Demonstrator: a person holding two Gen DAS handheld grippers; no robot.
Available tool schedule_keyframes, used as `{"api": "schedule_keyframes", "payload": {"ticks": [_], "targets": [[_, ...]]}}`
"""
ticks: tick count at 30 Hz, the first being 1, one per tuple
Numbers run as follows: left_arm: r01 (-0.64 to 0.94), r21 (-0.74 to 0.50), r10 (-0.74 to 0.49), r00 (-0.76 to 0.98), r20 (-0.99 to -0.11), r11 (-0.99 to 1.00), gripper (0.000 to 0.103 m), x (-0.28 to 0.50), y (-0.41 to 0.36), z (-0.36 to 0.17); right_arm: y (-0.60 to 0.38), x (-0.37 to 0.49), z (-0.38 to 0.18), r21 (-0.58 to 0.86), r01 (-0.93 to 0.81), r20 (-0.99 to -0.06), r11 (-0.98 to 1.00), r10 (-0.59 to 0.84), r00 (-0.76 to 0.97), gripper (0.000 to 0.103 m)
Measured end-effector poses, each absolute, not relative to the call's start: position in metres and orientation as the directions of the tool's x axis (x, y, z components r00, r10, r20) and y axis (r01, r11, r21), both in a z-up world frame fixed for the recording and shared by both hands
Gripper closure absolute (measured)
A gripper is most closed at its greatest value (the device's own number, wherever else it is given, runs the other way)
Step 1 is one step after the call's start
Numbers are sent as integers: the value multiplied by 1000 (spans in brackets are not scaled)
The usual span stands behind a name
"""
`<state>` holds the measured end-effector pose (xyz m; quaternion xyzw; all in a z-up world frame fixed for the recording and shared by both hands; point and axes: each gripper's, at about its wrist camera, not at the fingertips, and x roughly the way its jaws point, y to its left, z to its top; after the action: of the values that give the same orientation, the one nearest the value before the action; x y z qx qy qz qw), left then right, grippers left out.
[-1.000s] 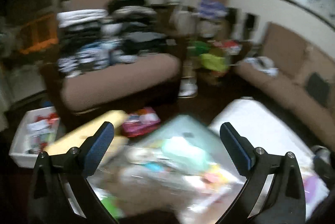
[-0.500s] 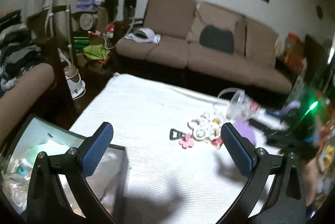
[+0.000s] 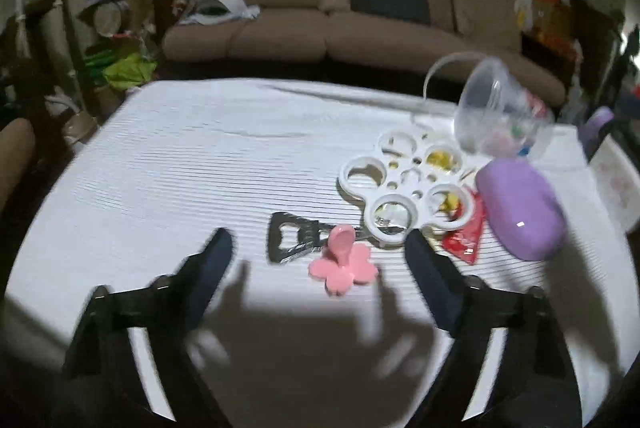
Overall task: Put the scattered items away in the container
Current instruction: 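Move both tools back over the table items, then grasp the pink flower clip with the left tool while the right tool grasps the silver bottle opener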
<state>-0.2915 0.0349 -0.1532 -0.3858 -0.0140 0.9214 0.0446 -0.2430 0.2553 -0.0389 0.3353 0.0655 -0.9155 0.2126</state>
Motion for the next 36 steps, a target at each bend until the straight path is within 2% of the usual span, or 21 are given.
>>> {"api": "schedule_keyframes", "payload": {"ticks": [2,5,7,8,9,12,18,23,26,27,29,31,33,36], "targets": [[-96,-97,137,-679,-722,-991,39,-302,36,-164,259,-247,-43,39,416,-652,-909,-338,-678,10],[-126,-168,209,-676,-707,-978,45,-307,34,-171,260,-251,-48,36,402,-663,-915,-323,-675,10],[-140,-186,232,-667,-708,-972,58,-307,30,-168,256,-252,-52,17,401,-677,-916,-306,-670,10],[-152,-203,252,-658,-710,-967,70,-307,29,-169,254,-253,-55,8,403,-682,-915,-300,-667,10],[-159,-221,270,-642,-717,-962,88,-308,28,-171,251,-253,-55,5,404,-685,-915,-297,-665,10],[-170,-302,342,-586,-735,-938,99,-312,22,-176,247,-252,-57,10,405,-690,-914,-299,-659,10],[-140,-317,333,-617,-713,-938,99,-299,7,-158,245,-261,-71,16,399,-719,-917,-288,-632,10],[-62,-203,188,-691,-698,-977,99,-281,-4,-108,218,-262,-97,-42,497,-754,-867,-298,-585,10],[-2,-172,115,-752,-649,-985,99,-264,-15,-73,189,-259,-113,11,571,-752,-821,-383,-536,12],[20,-163,90,-768,-635,-986,99,-258,-19,-63,181,-259,-118,33,589,-753,-807,-408,-516,13],[58,-156,50,-792,-608,-986,99,-248,-29,-46,163,-258,-128,62,624,-754,-779,-446,-482,26],[92,-155,18,-805,-593,-984,99,-240,-41,-33,136,-256,-138,46,672,-749,-739,-471,-467,33],[129,-144,-23,-816,-577,-981,99,-231,-52,-22,112,-261,-143,15,717,-750,-697,-482,-453,36],[136,-167,-23,-837,-547,-976,99,-222,-62,-9,76,-280,-149,-45,778,-773,-627,-471,-425,41]]}}
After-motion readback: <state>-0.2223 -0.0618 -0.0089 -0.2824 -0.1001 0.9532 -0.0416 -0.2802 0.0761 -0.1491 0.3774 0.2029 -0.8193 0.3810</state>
